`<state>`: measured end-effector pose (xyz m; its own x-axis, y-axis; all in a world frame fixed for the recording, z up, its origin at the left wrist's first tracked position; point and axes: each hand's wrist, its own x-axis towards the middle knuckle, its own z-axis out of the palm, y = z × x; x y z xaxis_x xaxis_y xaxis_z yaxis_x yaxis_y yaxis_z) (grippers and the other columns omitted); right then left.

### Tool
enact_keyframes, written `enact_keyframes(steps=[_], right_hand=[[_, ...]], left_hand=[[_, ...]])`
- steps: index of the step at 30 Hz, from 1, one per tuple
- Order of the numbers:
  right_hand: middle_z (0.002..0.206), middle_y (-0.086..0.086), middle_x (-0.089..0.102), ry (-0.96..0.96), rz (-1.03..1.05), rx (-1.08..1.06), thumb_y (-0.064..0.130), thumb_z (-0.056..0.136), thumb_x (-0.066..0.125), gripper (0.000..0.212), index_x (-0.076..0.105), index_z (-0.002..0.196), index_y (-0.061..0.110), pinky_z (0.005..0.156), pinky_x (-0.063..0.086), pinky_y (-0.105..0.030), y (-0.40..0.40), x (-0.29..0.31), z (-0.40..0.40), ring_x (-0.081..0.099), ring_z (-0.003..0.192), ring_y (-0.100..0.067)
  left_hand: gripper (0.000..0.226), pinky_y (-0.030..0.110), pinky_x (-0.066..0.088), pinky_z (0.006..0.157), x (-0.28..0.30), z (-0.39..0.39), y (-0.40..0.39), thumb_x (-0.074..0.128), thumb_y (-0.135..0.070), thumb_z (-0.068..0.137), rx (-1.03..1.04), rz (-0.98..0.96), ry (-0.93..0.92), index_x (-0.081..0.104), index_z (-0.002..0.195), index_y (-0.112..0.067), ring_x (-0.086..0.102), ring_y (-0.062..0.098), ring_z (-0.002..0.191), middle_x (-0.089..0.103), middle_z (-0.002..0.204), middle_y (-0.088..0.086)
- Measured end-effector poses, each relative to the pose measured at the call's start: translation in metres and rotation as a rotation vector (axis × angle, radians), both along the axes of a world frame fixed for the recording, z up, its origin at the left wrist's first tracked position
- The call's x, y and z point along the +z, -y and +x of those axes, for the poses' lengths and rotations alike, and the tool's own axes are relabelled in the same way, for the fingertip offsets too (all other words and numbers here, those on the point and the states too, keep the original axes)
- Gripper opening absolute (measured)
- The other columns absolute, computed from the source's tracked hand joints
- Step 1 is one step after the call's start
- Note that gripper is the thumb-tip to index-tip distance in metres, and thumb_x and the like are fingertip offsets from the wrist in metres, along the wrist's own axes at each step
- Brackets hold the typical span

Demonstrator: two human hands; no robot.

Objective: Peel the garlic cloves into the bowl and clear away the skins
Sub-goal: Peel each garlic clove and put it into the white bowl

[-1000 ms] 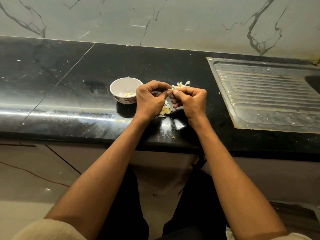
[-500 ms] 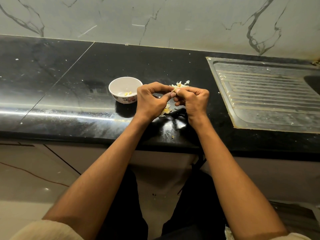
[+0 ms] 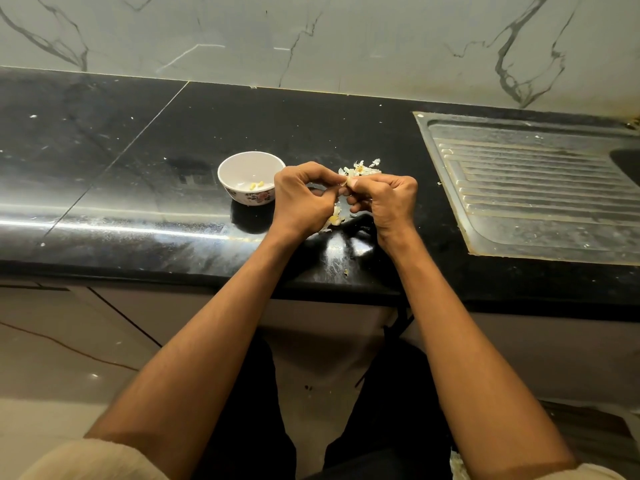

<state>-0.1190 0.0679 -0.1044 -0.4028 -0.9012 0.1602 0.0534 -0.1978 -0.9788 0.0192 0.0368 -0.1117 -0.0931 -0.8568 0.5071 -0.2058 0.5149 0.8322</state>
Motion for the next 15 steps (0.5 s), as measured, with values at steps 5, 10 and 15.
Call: enact_keyframes(steps=[5, 10, 15], right_hand=[[0.074, -0.021, 0.075, 0.018, 0.016, 0.038, -0.004, 0.084, 0.071, 0.009, 0.077, 0.081, -0.010, 0.050, 0.052, -0.025, -0.0010, 0.0017, -0.0014, 0.063, 0.055, -0.019], [0.076, -0.023, 0.075, 0.024, -0.001, 0.070, -0.005, 0.086, 0.071, 0.011, 0.075, 0.088, -0.014, 0.051, 0.053, -0.025, -0.0005, 0.0010, -0.0019, 0.063, 0.056, -0.019], [0.076, -0.022, 0.075, 0.016, -0.006, 0.069, -0.005, 0.086, 0.072, 0.010, 0.076, 0.088, -0.013, 0.051, 0.053, -0.024, 0.0000, -0.0001, -0.0022, 0.063, 0.056, -0.018]], left_hand=[[0.014, 0.018, 0.058, 0.071, 0.0018, 0.0003, -0.0004, 0.080, 0.005, 0.079, -0.011, 0.053, -0.038, 0.080, 0.086, -0.007, 0.075, 0.005, 0.076, 0.077, 0.084, -0.001], [0.015, 0.019, 0.059, 0.073, 0.0032, 0.0017, -0.0012, 0.078, 0.010, 0.079, -0.017, 0.079, -0.067, 0.080, 0.086, -0.004, 0.076, 0.007, 0.078, 0.078, 0.085, 0.002], [0.017, 0.020, 0.059, 0.072, 0.0028, 0.0013, -0.0008, 0.076, 0.011, 0.079, -0.010, 0.066, -0.064, 0.079, 0.084, -0.005, 0.076, 0.007, 0.078, 0.077, 0.084, 0.002]])
